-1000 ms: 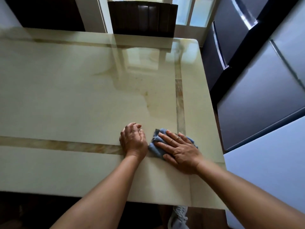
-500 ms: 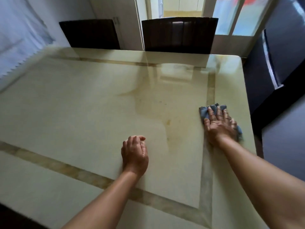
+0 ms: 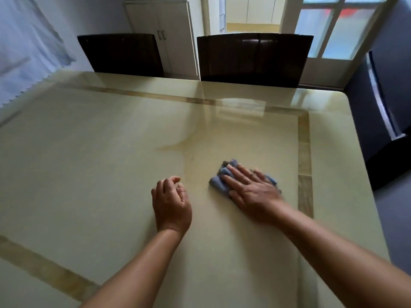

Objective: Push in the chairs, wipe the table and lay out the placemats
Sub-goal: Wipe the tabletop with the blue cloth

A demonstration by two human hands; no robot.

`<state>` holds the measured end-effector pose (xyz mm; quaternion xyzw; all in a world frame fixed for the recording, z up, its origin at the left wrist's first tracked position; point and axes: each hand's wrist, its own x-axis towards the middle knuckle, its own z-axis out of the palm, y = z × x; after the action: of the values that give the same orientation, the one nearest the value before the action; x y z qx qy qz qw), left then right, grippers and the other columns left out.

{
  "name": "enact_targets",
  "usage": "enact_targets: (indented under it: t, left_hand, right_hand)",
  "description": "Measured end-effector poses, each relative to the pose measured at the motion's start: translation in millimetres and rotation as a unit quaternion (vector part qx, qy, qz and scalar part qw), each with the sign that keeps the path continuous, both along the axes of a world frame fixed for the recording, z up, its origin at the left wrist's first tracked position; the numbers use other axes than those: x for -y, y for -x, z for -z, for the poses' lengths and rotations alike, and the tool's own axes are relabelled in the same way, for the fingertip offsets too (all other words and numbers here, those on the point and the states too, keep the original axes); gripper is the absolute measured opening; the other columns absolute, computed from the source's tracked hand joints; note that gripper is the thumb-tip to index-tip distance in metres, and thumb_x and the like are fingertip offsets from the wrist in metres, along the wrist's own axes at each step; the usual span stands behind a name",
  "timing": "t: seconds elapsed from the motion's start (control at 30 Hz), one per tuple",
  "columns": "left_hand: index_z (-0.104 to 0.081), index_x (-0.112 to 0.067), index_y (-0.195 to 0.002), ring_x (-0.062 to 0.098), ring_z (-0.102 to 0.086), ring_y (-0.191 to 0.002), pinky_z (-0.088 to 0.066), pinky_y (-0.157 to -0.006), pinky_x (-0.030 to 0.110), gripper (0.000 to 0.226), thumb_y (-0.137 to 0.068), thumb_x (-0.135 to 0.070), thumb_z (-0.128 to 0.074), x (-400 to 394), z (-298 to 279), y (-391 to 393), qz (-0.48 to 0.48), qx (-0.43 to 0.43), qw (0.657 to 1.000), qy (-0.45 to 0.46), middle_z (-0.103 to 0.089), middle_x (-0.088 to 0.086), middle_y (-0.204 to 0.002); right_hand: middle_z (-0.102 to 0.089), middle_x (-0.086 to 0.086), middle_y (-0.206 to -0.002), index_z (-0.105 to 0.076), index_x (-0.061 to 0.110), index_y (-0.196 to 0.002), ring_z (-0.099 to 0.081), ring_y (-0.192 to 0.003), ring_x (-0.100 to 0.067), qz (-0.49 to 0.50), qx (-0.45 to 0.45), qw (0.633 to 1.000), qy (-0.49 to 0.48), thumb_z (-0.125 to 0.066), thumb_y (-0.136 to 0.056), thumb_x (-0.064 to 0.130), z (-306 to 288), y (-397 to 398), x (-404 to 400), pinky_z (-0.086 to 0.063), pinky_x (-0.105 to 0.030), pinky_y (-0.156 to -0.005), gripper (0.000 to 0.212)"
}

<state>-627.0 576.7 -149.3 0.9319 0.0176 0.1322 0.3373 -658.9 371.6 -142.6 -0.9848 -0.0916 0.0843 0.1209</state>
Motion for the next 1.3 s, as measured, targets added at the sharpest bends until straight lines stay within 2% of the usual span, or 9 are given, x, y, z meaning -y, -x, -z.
enact_targets:
  t: [0.13,0.27,0.53,0.63,0.73,0.9,0.97,1.13,1.3]
  left_hand:
    - [-0.060,-0.002,-0.107,0.040,-0.054,-0.102,-0.040,-0.093,0.041,0.057,-0.080,-0.036,-0.022,-17.7,10.6,-13.2,-0.020,-0.019,0.999,-0.029,-0.061,0.021,-0.109]
    - [-0.060,-0.004,-0.107,0.039,-0.056,-0.101,-0.045,-0.093,0.043,0.049,-0.081,-0.028,-0.026,-14.3,16.0,-17.3,-0.031,-0.010,0.999,-0.022,-0.062,0.019,-0.108]
    - [-0.060,-0.001,-0.106,0.039,-0.060,-0.090,-0.043,-0.086,0.037,0.044,-0.081,-0.023,-0.031,-15.0,16.1,-16.3,-0.030,0.009,1.000,-0.005,-0.064,0.021,-0.100]
    - [-0.060,-0.002,-0.108,0.038,-0.060,-0.091,-0.040,-0.087,0.036,0.044,-0.081,-0.022,-0.031,-15.7,18.9,-18.1,-0.035,0.017,0.999,-0.015,-0.064,0.019,-0.101]
    - [-0.057,-0.006,-0.110,0.036,-0.058,-0.093,-0.035,-0.087,0.031,0.041,-0.081,-0.021,-0.031,-16.6,23.8,-16.8,-0.036,0.032,0.999,-0.021,-0.064,0.017,-0.103]
    - [-0.052,-0.011,-0.110,0.026,-0.050,-0.096,-0.035,-0.089,0.032,0.036,-0.080,-0.021,-0.034,-16.7,27.2,-22.7,-0.044,0.064,0.997,-0.030,-0.064,0.014,-0.102]
    - [-0.054,-0.009,-0.109,0.033,-0.057,-0.093,-0.037,-0.089,0.034,0.038,-0.079,-0.020,-0.035,-14.8,26.2,-23.5,-0.047,0.060,0.996,-0.037,-0.064,0.015,-0.102]
    - [-0.056,-0.001,-0.109,0.039,-0.061,-0.091,-0.053,-0.082,0.042,0.041,-0.080,-0.020,-0.034,-14.7,21.0,-22.2,-0.057,0.009,0.998,-0.040,-0.063,0.021,-0.103]
    - [-0.059,-0.002,-0.107,0.038,-0.061,-0.088,-0.052,-0.081,0.041,0.041,-0.080,-0.019,-0.033,-15.0,16.4,-21.9,-0.048,0.014,0.998,-0.045,-0.064,0.019,-0.098]
  right_hand:
    - [0.008,0.008,-0.160,-0.004,0.035,-0.151,0.008,-0.147,-0.013,0.192,-0.013,0.981,0.008,-0.018,-0.099,0.047,4.3,-71.1,43.9,0.000,-0.036,-0.119,0.055]
    - [0.012,0.006,-0.160,-0.003,0.032,-0.152,0.010,-0.147,-0.017,0.274,-0.024,0.961,0.020,-0.018,-0.100,0.044,4.2,-98.5,32.0,0.004,-0.041,-0.119,0.054]
    - [0.025,0.018,-0.147,0.006,0.039,-0.148,0.027,-0.138,-0.008,-0.047,0.004,0.999,-0.014,-0.001,-0.091,0.056,1.9,-39.7,-102.6,0.016,-0.029,-0.111,0.060]
    - [0.016,0.022,-0.150,-0.001,0.043,-0.148,0.019,-0.140,-0.003,-0.109,0.012,0.994,-0.005,-0.002,-0.089,0.059,3.9,-74.1,-87.4,0.009,-0.029,-0.115,0.061]
    - [0.006,0.013,-0.159,-0.008,0.038,-0.150,0.007,-0.147,-0.009,0.014,0.005,1.000,-0.002,-0.018,-0.100,0.048,3.5,-129.5,-41.2,0.000,-0.033,-0.118,0.053]
    - [0.010,0.004,-0.160,-0.007,0.031,-0.152,0.010,-0.147,-0.019,0.215,-0.015,0.977,0.003,-0.018,-0.100,0.043,5.7,-171.1,-45.3,0.003,-0.041,-0.118,0.054]
    - [0.011,0.005,-0.160,-0.006,0.031,-0.151,0.012,-0.147,-0.019,0.174,-0.014,0.985,-0.008,-0.017,-0.100,0.045,3.8,-170.9,-77.2,0.005,-0.041,-0.118,0.054]
    - [0.008,0.009,-0.160,-0.004,0.039,-0.150,0.012,-0.147,-0.019,-0.124,-0.004,0.992,0.019,-0.025,-0.098,0.051,3.3,-162.8,-150.6,0.000,-0.046,-0.119,0.057]
    - [-0.003,0.007,-0.161,-0.014,0.038,-0.149,0.001,-0.148,-0.016,-0.139,0.033,0.990,-0.018,-0.023,-0.099,0.049,3.0,-169.6,-128.4,-0.009,-0.041,-0.118,0.052]
